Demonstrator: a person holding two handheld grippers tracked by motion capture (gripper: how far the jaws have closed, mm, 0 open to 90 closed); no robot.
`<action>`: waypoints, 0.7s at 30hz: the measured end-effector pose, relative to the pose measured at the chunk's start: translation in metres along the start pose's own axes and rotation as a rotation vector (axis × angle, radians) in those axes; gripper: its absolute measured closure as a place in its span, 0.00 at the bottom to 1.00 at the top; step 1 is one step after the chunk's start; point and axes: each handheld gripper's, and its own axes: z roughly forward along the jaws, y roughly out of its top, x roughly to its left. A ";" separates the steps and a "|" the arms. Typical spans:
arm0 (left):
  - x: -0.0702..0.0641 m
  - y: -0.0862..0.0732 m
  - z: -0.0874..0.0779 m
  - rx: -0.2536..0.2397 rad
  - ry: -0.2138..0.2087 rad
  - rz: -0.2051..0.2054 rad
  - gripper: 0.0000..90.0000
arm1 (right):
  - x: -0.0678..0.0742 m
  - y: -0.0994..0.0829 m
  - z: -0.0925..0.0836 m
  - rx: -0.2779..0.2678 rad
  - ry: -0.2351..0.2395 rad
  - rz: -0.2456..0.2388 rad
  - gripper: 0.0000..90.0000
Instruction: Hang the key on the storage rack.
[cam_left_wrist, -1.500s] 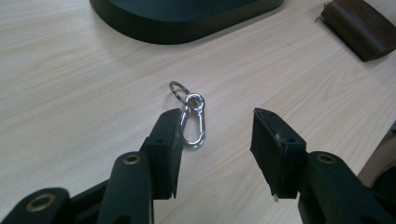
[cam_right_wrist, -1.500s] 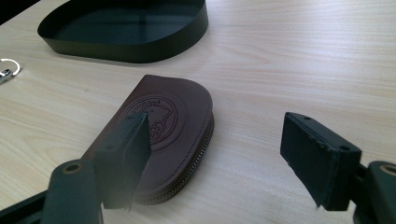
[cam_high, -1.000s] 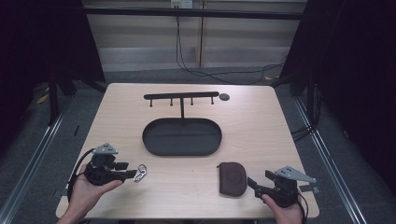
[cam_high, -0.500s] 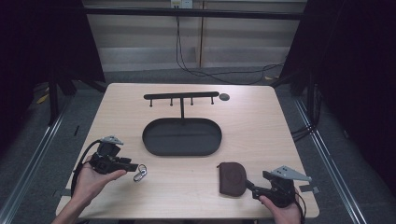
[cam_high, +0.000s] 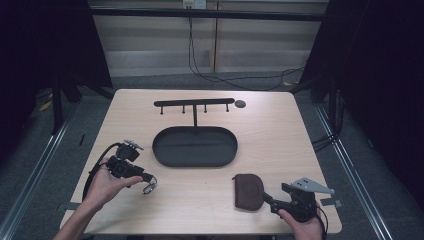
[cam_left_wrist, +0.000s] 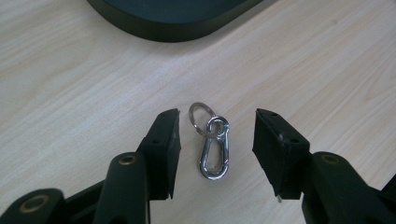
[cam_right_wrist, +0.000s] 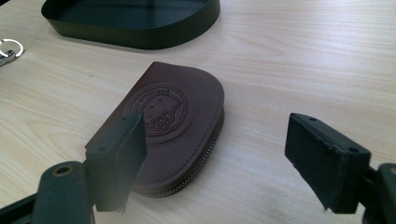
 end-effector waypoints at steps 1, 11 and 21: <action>0.000 0.000 0.000 0.000 0.000 0.000 0.57 | 0.000 0.000 0.000 0.000 0.000 0.000 0.23; 0.009 0.010 0.009 0.090 -0.019 -0.001 0.65 | 0.000 0.000 0.001 0.005 0.001 0.001 0.23; 0.005 0.023 0.019 0.190 -0.026 0.028 0.71 | 0.000 0.000 0.001 0.013 0.005 -0.002 0.23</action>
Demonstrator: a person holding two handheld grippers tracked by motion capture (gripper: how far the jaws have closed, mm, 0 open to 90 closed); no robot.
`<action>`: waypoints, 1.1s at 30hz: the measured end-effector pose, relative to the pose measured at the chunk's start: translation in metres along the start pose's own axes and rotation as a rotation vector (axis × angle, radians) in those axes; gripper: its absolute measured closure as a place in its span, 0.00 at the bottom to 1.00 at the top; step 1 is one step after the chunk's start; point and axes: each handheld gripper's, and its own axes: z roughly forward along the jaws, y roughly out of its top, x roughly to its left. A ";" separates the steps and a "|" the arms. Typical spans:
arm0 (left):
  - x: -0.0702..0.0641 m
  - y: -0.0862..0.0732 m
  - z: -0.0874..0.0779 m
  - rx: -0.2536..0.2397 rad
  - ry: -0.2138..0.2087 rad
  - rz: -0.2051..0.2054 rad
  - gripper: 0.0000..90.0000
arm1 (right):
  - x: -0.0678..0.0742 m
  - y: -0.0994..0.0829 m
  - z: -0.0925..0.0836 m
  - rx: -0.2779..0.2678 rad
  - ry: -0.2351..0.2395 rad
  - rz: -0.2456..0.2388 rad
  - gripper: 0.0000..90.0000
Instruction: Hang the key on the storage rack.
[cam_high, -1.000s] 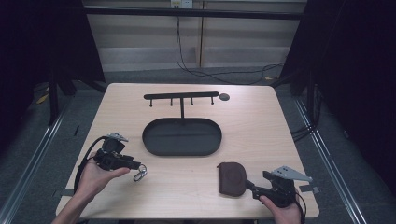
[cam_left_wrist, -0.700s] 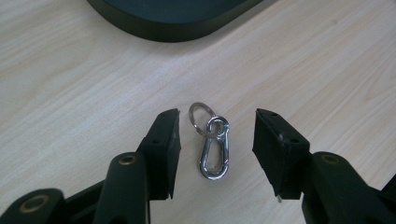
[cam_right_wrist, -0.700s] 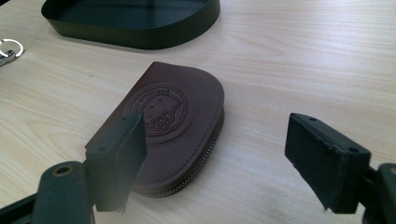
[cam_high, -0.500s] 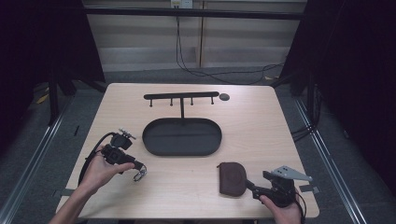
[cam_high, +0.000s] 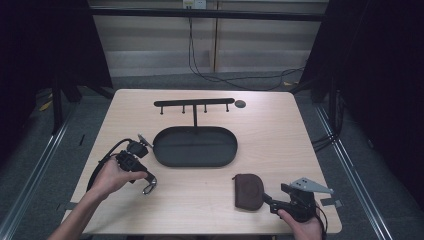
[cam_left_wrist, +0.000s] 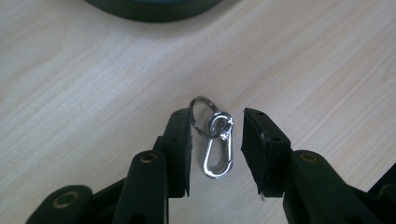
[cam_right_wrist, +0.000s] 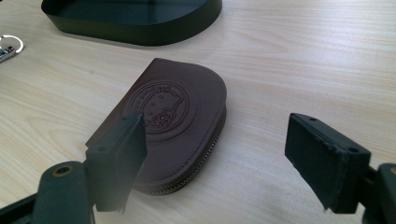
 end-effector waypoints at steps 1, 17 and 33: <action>0.001 0.001 0.002 0.007 0.013 -0.001 0.71 | 0.000 0.000 0.000 0.000 -0.001 0.001 0.23; 0.006 0.009 0.017 0.092 -0.002 -0.003 0.77 | 0.000 0.000 0.001 0.006 -0.001 -0.001 0.23; -0.001 0.014 0.022 0.112 -0.008 0.042 0.99 | -0.001 0.000 0.001 0.011 0.007 -0.001 0.22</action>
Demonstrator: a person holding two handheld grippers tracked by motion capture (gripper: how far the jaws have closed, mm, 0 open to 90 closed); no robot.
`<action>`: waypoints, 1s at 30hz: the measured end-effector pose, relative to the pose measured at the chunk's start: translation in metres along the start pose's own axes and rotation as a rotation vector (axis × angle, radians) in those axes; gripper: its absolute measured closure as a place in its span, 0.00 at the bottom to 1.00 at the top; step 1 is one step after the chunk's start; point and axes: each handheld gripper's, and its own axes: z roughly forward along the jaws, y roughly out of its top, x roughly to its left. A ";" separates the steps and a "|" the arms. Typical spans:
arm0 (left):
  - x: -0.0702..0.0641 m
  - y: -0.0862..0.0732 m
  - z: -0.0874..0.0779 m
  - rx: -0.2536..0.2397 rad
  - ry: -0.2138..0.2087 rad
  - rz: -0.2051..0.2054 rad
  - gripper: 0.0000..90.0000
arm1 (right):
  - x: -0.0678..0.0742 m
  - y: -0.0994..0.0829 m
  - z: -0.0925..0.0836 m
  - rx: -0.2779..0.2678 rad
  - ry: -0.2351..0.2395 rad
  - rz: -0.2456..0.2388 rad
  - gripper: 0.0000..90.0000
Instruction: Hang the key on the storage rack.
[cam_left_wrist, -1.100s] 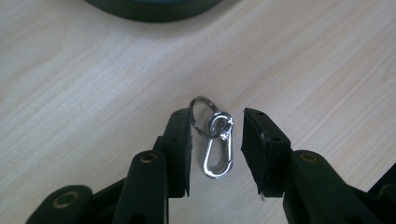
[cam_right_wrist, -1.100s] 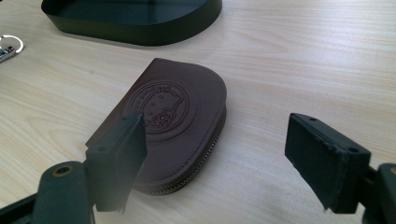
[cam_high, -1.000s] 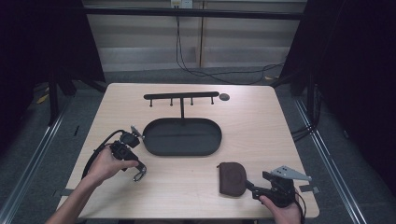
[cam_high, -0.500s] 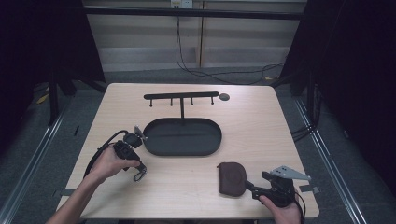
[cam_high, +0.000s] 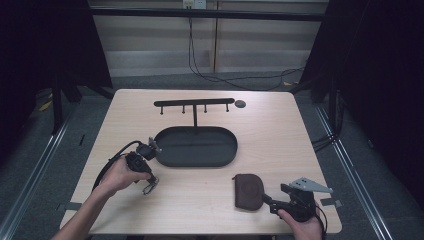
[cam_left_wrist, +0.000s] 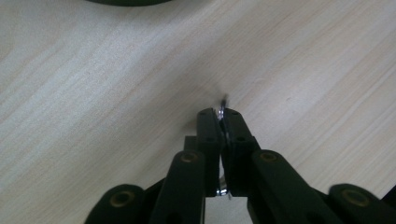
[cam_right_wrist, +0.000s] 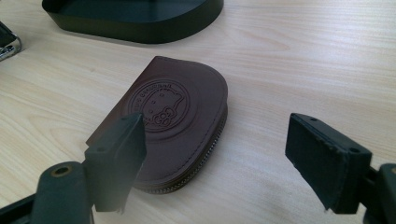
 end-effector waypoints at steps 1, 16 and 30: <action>0.000 0.000 0.000 0.000 0.000 0.000 0.99 | 0.000 0.000 0.000 0.000 0.000 0.000 0.22; -0.012 -0.002 -0.027 -0.020 0.030 0.042 0.99 | 0.000 0.000 0.000 0.004 -0.002 0.004 0.22; -0.007 -0.010 -0.061 -0.063 0.030 0.066 0.99 | 0.000 0.000 0.001 0.001 -0.006 0.008 0.22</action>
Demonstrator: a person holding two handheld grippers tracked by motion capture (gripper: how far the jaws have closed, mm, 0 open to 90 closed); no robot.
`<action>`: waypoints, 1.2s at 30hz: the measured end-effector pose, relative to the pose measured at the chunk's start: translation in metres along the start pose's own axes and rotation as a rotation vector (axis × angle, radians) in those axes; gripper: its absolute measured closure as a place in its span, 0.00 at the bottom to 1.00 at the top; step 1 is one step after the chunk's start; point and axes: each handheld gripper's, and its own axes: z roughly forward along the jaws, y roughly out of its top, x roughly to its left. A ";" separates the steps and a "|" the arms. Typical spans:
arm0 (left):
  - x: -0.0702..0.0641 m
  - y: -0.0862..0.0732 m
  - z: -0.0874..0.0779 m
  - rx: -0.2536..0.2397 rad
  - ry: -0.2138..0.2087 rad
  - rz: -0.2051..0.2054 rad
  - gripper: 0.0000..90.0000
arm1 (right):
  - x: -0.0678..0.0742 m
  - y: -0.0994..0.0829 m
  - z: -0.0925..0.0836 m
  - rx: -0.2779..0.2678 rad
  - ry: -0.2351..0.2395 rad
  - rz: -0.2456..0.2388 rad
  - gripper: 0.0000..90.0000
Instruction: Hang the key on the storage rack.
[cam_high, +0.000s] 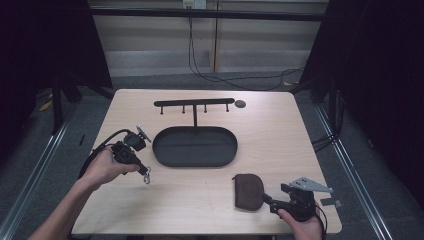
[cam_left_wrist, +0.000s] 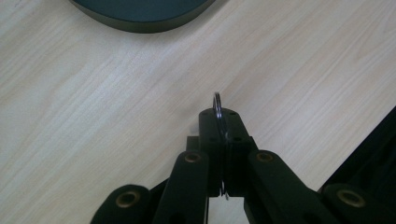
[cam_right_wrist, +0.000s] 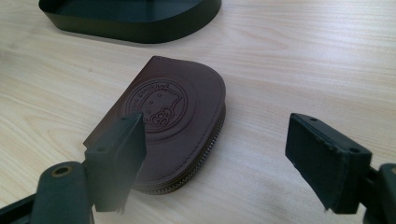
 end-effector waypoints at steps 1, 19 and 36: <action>0.000 0.000 0.000 0.000 0.000 0.000 0.99 | 0.000 0.000 0.000 0.000 0.000 0.000 0.22; -0.001 0.008 -0.032 -0.016 0.032 0.011 0.99 | 0.000 0.000 -0.001 -0.003 0.001 0.001 0.22; -0.007 0.018 -0.061 -0.030 0.074 0.053 0.99 | 0.000 0.000 0.000 0.000 0.001 0.001 0.22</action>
